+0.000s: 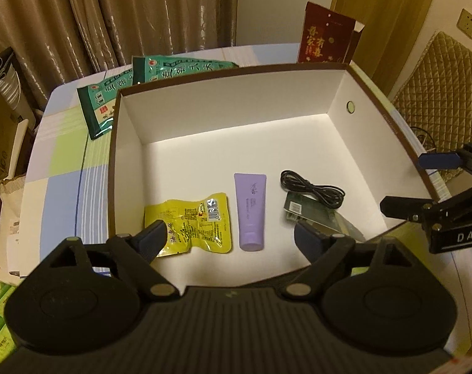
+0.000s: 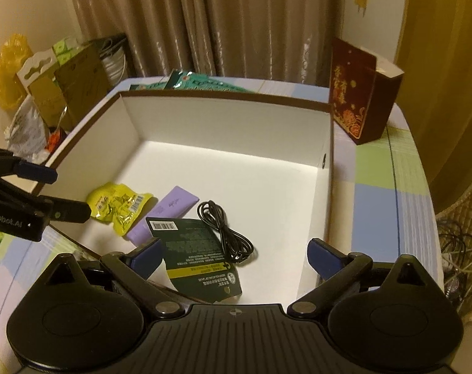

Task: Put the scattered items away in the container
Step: 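Release the yellow packet into the box with the left tool while the right tool drops the cable, then move both tools back to the table and grasp the white ladle handle with the right tool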

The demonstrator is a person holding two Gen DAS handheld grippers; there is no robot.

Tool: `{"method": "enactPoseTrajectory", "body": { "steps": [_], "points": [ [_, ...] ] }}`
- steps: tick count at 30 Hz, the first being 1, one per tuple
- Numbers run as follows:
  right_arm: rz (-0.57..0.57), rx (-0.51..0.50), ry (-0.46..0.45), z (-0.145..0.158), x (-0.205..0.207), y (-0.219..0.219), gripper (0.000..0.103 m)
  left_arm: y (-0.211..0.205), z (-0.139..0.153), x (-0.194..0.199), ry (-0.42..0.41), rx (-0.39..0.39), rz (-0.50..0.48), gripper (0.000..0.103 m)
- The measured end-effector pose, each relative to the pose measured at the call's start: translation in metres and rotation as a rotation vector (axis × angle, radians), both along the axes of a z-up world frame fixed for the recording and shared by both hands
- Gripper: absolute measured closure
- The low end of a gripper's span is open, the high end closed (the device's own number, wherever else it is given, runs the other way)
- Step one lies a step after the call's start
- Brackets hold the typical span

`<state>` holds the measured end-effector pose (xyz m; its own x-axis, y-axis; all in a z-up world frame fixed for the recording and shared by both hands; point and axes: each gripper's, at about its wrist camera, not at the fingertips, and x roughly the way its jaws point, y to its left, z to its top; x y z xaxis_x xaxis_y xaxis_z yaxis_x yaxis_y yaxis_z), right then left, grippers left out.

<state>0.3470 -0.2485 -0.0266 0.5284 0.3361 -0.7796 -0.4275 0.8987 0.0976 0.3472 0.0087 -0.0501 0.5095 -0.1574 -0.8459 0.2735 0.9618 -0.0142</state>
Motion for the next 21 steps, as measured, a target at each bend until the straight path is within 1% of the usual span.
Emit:
{"method": "enactPoseTrajectory", "body": {
  "steps": [6, 12, 17, 21],
  "points": [
    [-0.014, 0.044, -0.039, 0.013, -0.018, -0.014, 0.006, 0.011, 0.017, -0.023, -0.037, -0.03, 0.017, 0.017],
    [0.013, 0.093, -0.086, 0.025, -0.045, -0.026, 0.006, 0.029, 0.025, -0.055, -0.05, -0.039, 0.034, 0.017],
    [0.065, 0.115, -0.113, 0.025, -0.072, -0.033, 0.006, 0.045, 0.02, -0.084, -0.038, -0.047, 0.065, 0.017],
    [0.118, 0.103, -0.11, 0.014, -0.095, -0.035, 0.006, 0.057, 0.004, -0.107, 0.0, -0.058, 0.097, 0.017]
  ]
}}
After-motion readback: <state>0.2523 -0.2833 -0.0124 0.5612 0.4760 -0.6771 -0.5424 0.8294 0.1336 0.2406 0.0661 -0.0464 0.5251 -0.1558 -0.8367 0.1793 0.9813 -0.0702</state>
